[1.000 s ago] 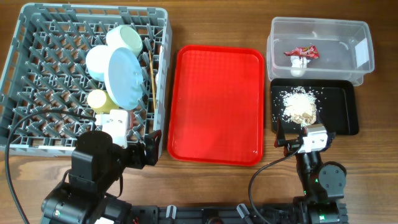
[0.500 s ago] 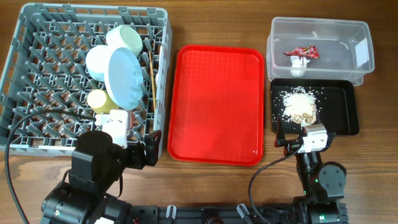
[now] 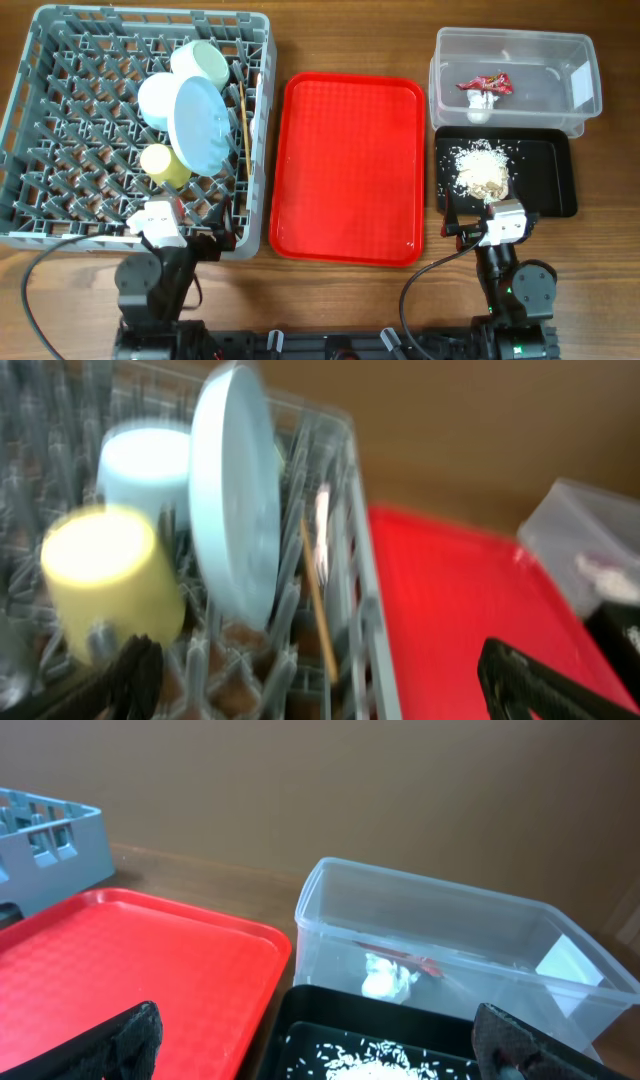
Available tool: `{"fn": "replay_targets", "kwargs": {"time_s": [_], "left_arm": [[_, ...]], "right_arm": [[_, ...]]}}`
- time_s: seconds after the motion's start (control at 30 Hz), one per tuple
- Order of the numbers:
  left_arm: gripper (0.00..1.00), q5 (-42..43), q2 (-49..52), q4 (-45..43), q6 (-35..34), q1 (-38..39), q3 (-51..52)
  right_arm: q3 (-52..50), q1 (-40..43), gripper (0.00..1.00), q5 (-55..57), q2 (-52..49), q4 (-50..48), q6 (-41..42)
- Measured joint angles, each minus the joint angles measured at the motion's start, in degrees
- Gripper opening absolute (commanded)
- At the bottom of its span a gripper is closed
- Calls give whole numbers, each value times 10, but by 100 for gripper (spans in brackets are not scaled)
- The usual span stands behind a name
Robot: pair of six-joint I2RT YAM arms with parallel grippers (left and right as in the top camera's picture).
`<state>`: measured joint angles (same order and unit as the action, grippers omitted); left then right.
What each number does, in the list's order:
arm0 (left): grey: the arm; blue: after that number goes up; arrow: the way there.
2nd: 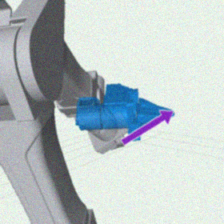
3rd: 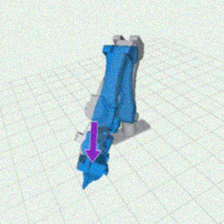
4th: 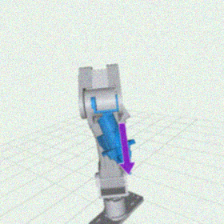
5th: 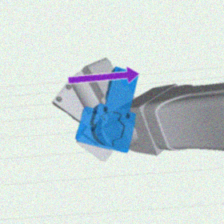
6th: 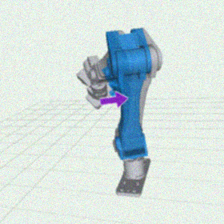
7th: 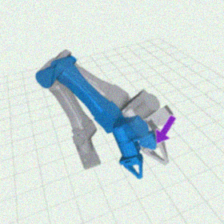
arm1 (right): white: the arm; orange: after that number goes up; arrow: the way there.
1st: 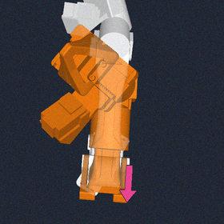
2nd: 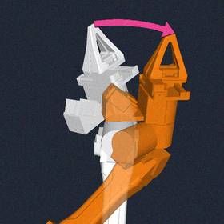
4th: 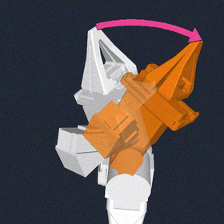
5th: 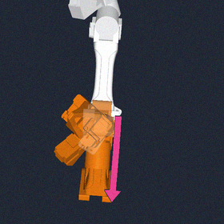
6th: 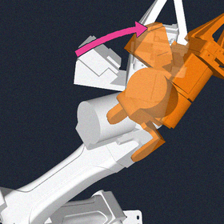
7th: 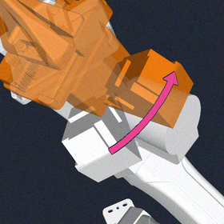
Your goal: Sort waste into correct bins and load items into the dishwasher rack
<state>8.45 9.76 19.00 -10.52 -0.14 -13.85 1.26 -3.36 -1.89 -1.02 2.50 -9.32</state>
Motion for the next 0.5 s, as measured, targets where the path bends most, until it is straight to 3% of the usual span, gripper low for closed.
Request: {"fn": "replay_targets", "kwargs": {"time_s": [0.1,0.27,0.5], "left_arm": [[100,5,-68,-82,26,0,68],[100,9,-90,-170,85,0,112],[100,15,-90,-156,120,0,131]], "right_arm": [[0,0,100,0,0,0,0],[0,0,100,0,0,0,0],[0,0,100,0,1,0,0]]}}
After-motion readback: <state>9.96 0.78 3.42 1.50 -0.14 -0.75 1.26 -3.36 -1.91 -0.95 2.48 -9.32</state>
